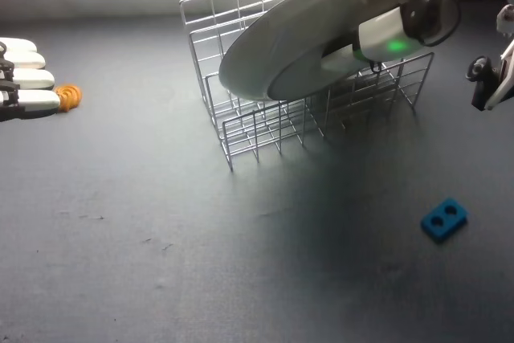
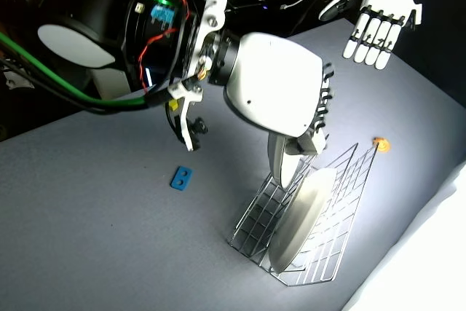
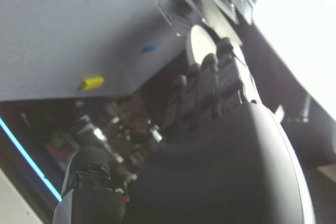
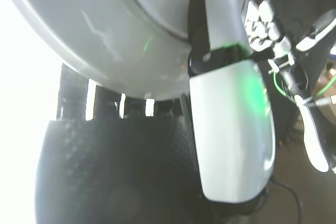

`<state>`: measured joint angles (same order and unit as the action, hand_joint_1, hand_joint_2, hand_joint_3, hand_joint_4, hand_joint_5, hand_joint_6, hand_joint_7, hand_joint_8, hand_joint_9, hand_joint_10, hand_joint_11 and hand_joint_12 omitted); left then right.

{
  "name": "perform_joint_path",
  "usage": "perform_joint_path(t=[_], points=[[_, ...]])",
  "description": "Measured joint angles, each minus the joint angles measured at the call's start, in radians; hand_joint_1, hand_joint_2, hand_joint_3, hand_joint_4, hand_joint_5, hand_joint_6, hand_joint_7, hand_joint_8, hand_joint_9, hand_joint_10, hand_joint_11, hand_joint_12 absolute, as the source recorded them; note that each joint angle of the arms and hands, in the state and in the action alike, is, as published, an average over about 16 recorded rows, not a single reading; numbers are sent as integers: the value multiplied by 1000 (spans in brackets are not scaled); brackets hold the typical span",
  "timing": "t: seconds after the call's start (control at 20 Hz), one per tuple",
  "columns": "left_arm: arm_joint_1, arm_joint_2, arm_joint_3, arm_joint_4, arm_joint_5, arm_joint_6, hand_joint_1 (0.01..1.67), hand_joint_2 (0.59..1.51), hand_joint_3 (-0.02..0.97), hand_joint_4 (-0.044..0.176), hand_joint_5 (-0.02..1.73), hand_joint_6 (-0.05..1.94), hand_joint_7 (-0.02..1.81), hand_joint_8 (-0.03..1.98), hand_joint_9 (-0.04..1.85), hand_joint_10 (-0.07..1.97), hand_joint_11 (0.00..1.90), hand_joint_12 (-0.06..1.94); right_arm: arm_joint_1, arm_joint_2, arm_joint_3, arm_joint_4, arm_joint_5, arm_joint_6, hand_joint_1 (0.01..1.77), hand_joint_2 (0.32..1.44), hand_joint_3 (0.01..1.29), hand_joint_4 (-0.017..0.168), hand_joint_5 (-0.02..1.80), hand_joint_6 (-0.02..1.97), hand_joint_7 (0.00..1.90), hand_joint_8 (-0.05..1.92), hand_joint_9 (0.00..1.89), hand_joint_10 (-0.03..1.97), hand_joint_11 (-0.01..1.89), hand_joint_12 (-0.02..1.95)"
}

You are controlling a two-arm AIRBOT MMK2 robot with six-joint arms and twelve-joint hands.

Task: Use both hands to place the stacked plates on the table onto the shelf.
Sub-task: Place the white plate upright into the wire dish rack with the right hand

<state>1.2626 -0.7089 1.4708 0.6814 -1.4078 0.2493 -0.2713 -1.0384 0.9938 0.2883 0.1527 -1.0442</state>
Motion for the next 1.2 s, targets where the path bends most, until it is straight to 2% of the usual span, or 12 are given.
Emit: perform_joint_path(t=[0.75, 1.2], points=[[-37, 0, -2, 72, -46, -18, 15, 1080, 15, 3, 21, 18, 20, -13, 17, -56, 21, 13, -67, -52, 66, 3, 29, -31, 1214, 1027, 15, 18, 930, 964, 1055, 877, 1277, 123, 836, 1131], [-44, 3, -2, 109, -78, -14, 15, 1080, 14, 2, 22, 17, 20, -12, 18, -57, 21, 13, -105, -92, 115, 7, 45, -38, 1214, 1041, 14, 5, 909, 1019, 1053, 900, 1277, 111, 841, 1121]])
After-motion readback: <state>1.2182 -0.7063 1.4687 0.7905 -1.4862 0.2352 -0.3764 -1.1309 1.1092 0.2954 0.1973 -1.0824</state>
